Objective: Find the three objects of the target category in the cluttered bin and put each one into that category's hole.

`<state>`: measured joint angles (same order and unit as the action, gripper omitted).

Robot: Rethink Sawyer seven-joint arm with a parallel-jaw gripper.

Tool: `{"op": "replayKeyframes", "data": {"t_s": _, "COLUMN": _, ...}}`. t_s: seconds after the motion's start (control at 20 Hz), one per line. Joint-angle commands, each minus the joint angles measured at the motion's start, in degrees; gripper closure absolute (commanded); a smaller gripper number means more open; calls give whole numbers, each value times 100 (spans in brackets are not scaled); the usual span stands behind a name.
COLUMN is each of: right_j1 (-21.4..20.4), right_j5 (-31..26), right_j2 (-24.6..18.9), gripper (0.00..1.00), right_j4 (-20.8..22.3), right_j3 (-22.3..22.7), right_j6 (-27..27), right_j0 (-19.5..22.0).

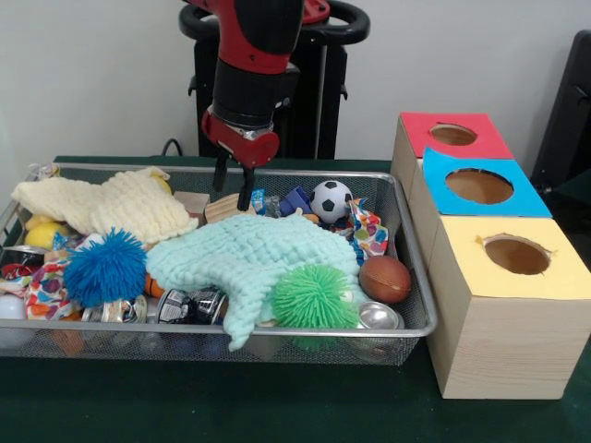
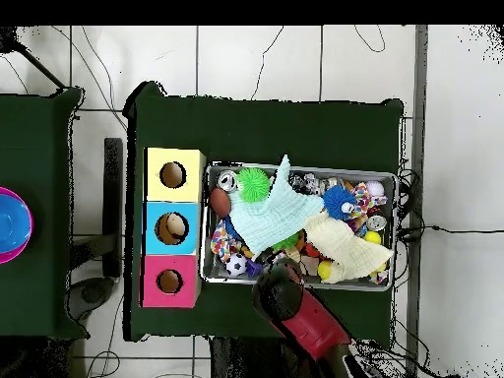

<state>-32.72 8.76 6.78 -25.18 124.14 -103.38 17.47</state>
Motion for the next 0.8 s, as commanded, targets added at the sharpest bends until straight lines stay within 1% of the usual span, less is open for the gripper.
{"op": "replayKeyframes", "data": {"t_s": 0.05, "right_j1": 160, "right_j5": 67, "right_j2": -353, "gripper": 0, "right_j4": -476, "right_j3": -748, "right_j6": -1465, "right_j0": -69}}
{"op": "replayKeyframes", "data": {"t_s": 0.35, "right_j1": 60, "right_j5": -176, "right_j2": -305, "gripper": 0, "right_j4": -682, "right_j3": -692, "right_j6": -1504, "right_j0": -228}}
{"op": "replayKeyframes", "data": {"t_s": 0.55, "right_j1": 96, "right_j5": -223, "right_j2": -450, "gripper": 0, "right_j4": -651, "right_j3": -640, "right_j6": -1484, "right_j0": -119}}
{"op": "replayKeyframes", "data": {"t_s": 0.7, "right_j1": 152, "right_j5": -244, "right_j2": -597, "gripper": 0, "right_j4": -521, "right_j3": -612, "right_j6": -1428, "right_j0": 70}}
{"op": "replayKeyframes", "data": {"t_s": 0.8, "right_j1": 200, "right_j5": -224, "right_j2": -604, "gripper": 0, "right_j4": -485, "right_j3": -625, "right_j6": -1390, "right_j0": 98}}
